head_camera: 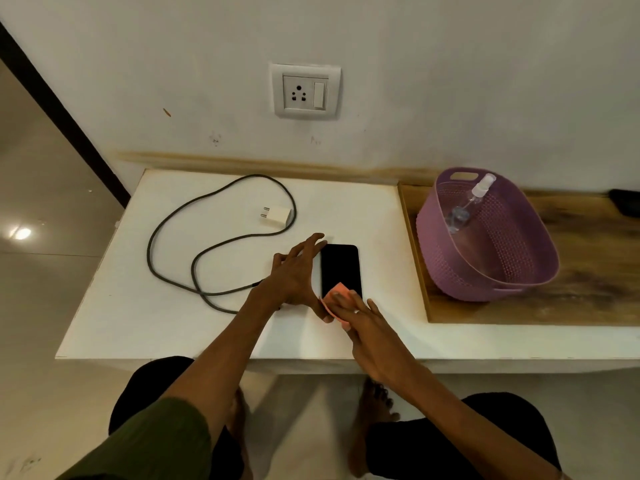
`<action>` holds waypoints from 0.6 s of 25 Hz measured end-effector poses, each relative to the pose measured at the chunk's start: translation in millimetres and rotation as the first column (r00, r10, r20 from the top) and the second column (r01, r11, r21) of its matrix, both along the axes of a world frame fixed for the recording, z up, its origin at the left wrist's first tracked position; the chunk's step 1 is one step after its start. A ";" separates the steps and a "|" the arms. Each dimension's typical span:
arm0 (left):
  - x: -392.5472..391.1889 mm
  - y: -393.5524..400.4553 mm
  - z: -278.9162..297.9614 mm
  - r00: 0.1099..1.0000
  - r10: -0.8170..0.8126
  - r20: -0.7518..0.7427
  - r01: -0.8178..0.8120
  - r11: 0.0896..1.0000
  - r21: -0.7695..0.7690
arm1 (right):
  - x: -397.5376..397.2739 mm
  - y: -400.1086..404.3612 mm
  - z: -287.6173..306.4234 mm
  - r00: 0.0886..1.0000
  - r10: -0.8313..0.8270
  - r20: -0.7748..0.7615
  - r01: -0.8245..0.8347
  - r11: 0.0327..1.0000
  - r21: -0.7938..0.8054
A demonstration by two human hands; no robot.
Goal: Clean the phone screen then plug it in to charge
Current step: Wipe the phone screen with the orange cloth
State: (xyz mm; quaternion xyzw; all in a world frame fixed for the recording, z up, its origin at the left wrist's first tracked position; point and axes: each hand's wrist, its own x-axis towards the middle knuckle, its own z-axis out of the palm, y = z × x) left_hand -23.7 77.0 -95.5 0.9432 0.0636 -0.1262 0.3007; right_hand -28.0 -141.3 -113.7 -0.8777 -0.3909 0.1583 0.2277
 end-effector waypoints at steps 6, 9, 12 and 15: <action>3.6 1.5 0.9 1.000 -0.006 -0.010 0.006 1.000 0.011 | -4.4 -21.8 7.3 0.980 0.138 0.145 -0.123 0.986 -0.111; 2.6 0.8 1.1 1.000 -0.008 0.003 0.007 1.000 0.016 | -3.8 -21.5 5.2 0.992 0.084 0.095 -0.064 0.979 -0.193; 1.3 -0.3 1.4 1.000 0.003 0.005 -0.003 1.000 0.001 | 1.2 -14.1 3.9 1.000 -0.007 0.011 0.010 0.973 -0.232; 2.0 -1.0 1.6 1.000 0.004 -0.005 -0.004 1.000 -0.010 | 14.4 1.6 4.6 0.994 -0.105 -0.001 0.102 0.973 -0.208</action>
